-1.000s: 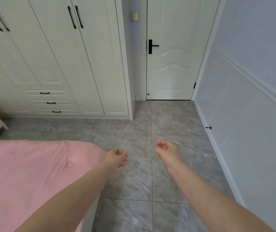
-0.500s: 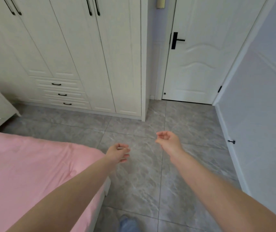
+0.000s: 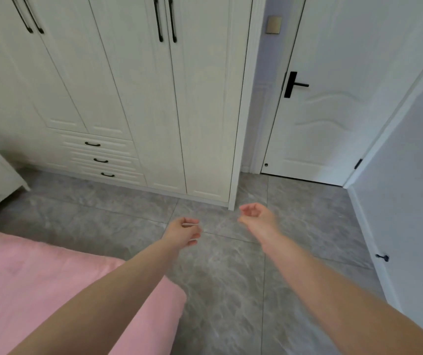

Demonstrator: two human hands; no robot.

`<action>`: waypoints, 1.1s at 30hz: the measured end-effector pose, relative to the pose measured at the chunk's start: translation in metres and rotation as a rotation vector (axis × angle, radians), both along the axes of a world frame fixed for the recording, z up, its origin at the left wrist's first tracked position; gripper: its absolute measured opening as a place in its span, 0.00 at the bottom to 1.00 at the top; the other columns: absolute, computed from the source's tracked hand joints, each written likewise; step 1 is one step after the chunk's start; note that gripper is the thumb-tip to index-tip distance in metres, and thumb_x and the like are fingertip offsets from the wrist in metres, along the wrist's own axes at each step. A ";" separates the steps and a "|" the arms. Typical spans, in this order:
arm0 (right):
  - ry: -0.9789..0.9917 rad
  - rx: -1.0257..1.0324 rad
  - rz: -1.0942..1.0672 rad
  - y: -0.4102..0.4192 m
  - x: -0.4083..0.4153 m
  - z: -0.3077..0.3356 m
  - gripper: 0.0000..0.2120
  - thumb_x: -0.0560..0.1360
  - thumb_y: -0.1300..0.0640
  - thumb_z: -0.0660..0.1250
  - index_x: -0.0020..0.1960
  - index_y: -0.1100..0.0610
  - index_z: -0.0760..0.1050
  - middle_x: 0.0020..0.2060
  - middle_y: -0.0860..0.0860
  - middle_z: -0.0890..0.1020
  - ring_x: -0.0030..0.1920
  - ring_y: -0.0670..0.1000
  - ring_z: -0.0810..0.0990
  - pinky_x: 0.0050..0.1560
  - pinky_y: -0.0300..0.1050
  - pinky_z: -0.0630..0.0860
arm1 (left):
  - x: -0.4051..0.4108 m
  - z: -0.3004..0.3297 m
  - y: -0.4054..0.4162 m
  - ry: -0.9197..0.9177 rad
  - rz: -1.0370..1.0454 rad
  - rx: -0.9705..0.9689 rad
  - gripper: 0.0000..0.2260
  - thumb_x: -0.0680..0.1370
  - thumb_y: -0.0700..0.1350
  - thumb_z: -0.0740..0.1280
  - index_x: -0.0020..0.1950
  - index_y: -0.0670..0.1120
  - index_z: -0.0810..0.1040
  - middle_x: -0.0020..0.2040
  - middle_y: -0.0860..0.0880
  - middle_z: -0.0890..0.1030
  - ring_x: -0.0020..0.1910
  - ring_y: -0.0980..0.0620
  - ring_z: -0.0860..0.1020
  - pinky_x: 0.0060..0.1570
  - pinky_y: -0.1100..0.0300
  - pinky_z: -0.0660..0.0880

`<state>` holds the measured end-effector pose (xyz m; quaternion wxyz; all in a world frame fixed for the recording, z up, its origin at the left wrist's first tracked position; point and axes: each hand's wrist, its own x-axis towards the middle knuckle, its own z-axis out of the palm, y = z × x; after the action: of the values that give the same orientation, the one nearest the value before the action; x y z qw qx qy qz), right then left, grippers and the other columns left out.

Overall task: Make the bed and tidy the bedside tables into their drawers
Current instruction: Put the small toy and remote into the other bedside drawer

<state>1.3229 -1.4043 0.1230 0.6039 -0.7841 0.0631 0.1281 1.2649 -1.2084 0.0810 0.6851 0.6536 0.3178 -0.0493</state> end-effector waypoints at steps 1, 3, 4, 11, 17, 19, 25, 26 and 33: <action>0.004 0.004 0.009 0.007 0.012 -0.001 0.13 0.69 0.70 0.69 0.50 0.57 0.80 0.42 0.49 0.80 0.39 0.42 0.76 0.37 0.34 0.71 | 0.010 -0.001 0.005 0.003 0.004 0.009 0.07 0.75 0.35 0.68 0.46 0.47 0.76 0.41 0.47 0.79 0.39 0.51 0.78 0.44 0.56 0.77; 0.011 0.007 0.029 0.022 0.036 -0.006 0.13 0.69 0.71 0.68 0.51 0.58 0.80 0.42 0.50 0.80 0.40 0.44 0.76 0.37 0.34 0.71 | 0.030 -0.007 0.015 0.012 0.008 0.033 0.07 0.76 0.35 0.68 0.45 0.47 0.76 0.41 0.47 0.79 0.39 0.51 0.78 0.44 0.57 0.77; 0.013 0.004 0.044 0.032 0.052 -0.010 0.13 0.69 0.71 0.68 0.51 0.59 0.80 0.42 0.50 0.80 0.40 0.45 0.77 0.38 0.35 0.71 | 0.045 -0.011 0.021 0.017 0.018 0.036 0.06 0.76 0.35 0.68 0.45 0.47 0.76 0.42 0.47 0.79 0.39 0.51 0.78 0.44 0.57 0.77; 0.015 -0.075 0.206 0.088 0.167 -0.031 0.13 0.66 0.67 0.71 0.44 0.51 0.80 0.39 0.45 0.82 0.45 0.48 0.81 0.51 0.46 0.78 | 0.141 -0.023 0.056 0.046 0.133 0.044 0.06 0.76 0.35 0.67 0.51 0.44 0.76 0.43 0.46 0.79 0.39 0.52 0.78 0.44 0.58 0.77; -0.078 -0.161 0.423 0.144 0.241 -0.028 0.12 0.68 0.65 0.71 0.49 0.53 0.81 0.43 0.46 0.82 0.44 0.47 0.80 0.46 0.36 0.73 | 0.203 -0.014 0.087 0.058 0.250 0.116 0.08 0.74 0.32 0.68 0.46 0.46 0.77 0.42 0.47 0.77 0.40 0.53 0.77 0.41 0.59 0.77; -0.094 -0.165 0.517 0.173 0.259 -0.028 0.13 0.69 0.66 0.70 0.51 0.57 0.81 0.44 0.49 0.82 0.42 0.48 0.79 0.40 0.28 0.70 | 0.210 -0.015 0.104 0.079 0.289 0.203 0.08 0.74 0.34 0.70 0.48 0.46 0.78 0.46 0.48 0.77 0.43 0.52 0.76 0.39 0.60 0.77; -0.071 -0.120 0.651 0.250 0.281 -0.037 0.13 0.69 0.69 0.69 0.52 0.60 0.80 0.44 0.51 0.81 0.41 0.49 0.78 0.34 0.25 0.68 | 0.210 -0.029 0.169 0.192 0.404 0.218 0.10 0.73 0.35 0.70 0.43 0.50 0.77 0.46 0.48 0.79 0.41 0.52 0.78 0.35 0.61 0.77; -0.054 -0.124 0.681 0.262 0.284 -0.040 0.13 0.69 0.68 0.69 0.52 0.59 0.80 0.44 0.50 0.81 0.41 0.49 0.78 0.35 0.26 0.68 | 0.212 -0.032 0.181 0.212 0.428 0.233 0.10 0.72 0.35 0.70 0.42 0.51 0.78 0.47 0.48 0.79 0.41 0.52 0.78 0.35 0.62 0.77; -0.043 -0.163 0.733 0.359 0.319 -0.040 0.13 0.68 0.66 0.70 0.49 0.54 0.80 0.43 0.47 0.82 0.43 0.47 0.79 0.44 0.35 0.72 | 0.239 -0.047 0.286 0.199 0.555 0.163 0.09 0.73 0.34 0.68 0.42 0.48 0.77 0.43 0.46 0.78 0.37 0.53 0.77 0.35 0.60 0.76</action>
<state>1.6423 -1.0457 0.0835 0.4547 -0.8027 -0.2246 0.3138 1.5038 -0.9226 0.0339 0.5834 0.5865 0.5527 0.1015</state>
